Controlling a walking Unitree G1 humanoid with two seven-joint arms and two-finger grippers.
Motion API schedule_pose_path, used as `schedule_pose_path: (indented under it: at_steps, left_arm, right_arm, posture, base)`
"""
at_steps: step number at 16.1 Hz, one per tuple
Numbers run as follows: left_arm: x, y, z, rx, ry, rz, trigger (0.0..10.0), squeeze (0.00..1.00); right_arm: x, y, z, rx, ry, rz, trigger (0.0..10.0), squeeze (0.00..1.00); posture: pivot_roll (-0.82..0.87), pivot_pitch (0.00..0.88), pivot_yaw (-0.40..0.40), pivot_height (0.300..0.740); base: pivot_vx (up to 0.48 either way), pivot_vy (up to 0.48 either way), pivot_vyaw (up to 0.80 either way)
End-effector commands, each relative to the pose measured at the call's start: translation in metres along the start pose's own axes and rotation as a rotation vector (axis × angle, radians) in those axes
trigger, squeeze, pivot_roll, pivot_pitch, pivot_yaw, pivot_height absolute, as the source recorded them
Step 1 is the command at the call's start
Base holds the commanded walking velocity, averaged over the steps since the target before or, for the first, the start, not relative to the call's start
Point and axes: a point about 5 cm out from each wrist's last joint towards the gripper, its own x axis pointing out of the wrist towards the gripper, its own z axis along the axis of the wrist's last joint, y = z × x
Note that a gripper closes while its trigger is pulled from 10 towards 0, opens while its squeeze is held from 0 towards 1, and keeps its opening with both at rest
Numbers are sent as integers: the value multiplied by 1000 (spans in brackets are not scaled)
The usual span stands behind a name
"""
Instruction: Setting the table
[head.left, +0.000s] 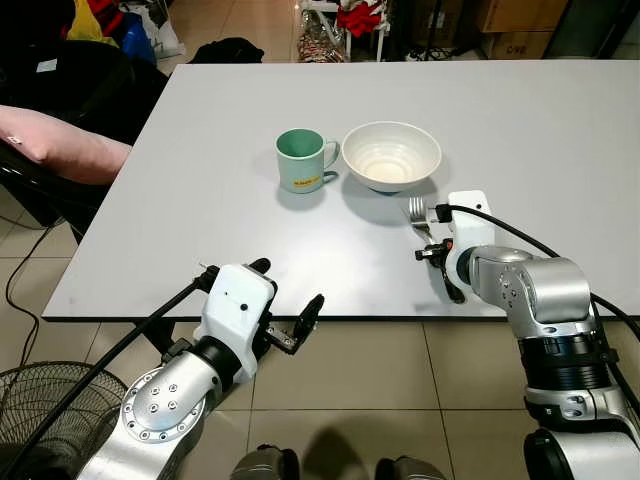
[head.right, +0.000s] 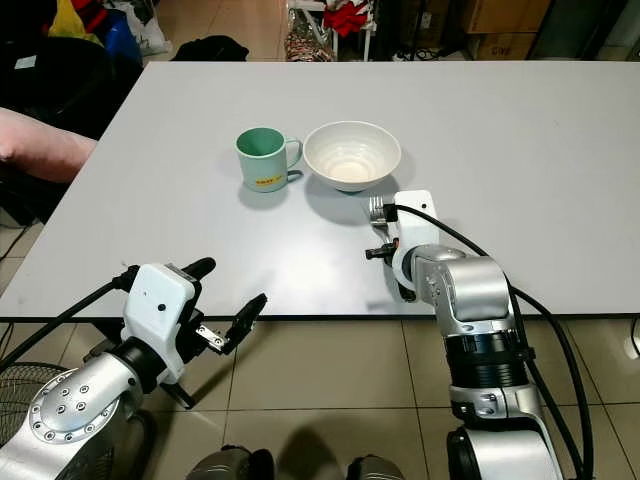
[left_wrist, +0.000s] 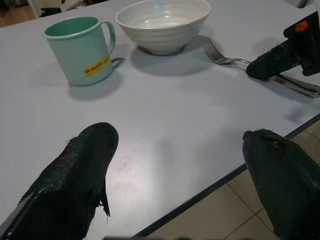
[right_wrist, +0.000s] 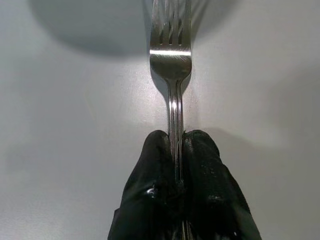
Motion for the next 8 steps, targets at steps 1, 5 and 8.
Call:
schedule_pose_path:
  at_steps: [1, 5, 8]
  left_arm:
    - [-3, 3, 3, 8, -12, 15, 10000, 0]
    - [-2, 10, 7, -40, -55, 71, 10000, 0]
    - [-3, 14, 9, -29, -75, 99, 10000, 0]
  right_arm:
    - [-4, -1, -3, 17, 8, -18, 10000, 1000]
    - [-24, 1, 0, 59, -55, -26, 10000, 1000]
    - [-37, 1, 0, 29, -94, -27, 10000, 918]
  posture:
    - [-45, 98, 35, 740]
    - [-57, 84, 49, 740]
    - [-52, 67, 61, 740]
  base:
    - [0, 0, 0]
    - [0, 0, 0]
    - [0, 0, 0]
